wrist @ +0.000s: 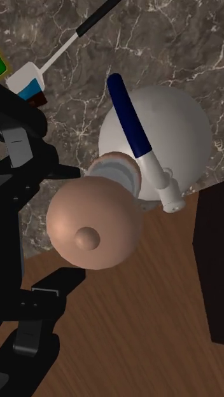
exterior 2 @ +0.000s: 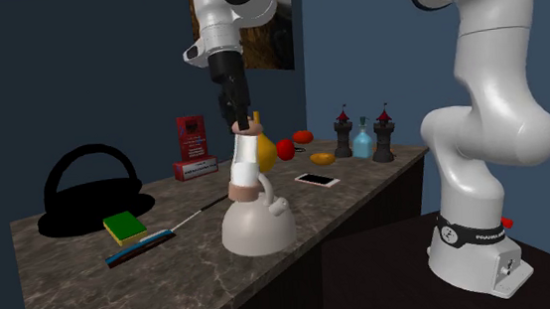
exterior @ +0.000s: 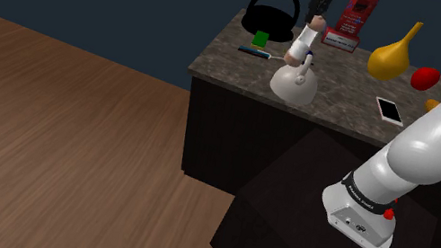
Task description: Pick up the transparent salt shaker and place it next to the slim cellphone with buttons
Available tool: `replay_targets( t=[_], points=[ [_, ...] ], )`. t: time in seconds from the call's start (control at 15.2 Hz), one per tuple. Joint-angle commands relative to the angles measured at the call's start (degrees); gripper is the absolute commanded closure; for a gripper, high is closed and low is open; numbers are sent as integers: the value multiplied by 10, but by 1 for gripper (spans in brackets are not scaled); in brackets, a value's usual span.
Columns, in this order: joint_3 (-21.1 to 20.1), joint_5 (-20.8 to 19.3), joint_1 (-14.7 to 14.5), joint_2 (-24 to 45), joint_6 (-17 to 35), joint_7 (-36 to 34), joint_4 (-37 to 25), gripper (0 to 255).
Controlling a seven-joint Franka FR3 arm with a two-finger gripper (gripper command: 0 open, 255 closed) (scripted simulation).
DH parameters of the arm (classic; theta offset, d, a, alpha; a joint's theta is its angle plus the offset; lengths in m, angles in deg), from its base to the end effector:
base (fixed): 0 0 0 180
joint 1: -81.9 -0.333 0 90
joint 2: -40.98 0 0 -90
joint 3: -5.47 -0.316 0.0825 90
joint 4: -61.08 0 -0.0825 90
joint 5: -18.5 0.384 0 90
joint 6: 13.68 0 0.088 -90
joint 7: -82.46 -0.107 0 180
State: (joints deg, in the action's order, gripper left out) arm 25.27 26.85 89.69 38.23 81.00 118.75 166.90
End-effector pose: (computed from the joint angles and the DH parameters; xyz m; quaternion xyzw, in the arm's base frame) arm 0.4770 -0.2363 0.5272 -0.9919 -0.0649 0.0209 0.1073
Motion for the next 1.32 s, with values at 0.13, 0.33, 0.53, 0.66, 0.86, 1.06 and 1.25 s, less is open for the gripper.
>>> replay_targets(
  t=[0.13,0.33,0.53,0.66,0.86,1.06,1.25],
  points=[
    [13,-28,15,-65,-16,19,48,255],
    [24,-49,29,-109,-35,36,73,255],
    [36,-71,44,-149,-56,54,91,255],
    [45,-85,55,-174,-72,68,99,255],
    [59,-107,70,-208,-97,90,106,255],
    [74,-129,86,-237,-124,115,107,255],
    [90,-152,102,-261,-151,143,102,255]
  ],
)
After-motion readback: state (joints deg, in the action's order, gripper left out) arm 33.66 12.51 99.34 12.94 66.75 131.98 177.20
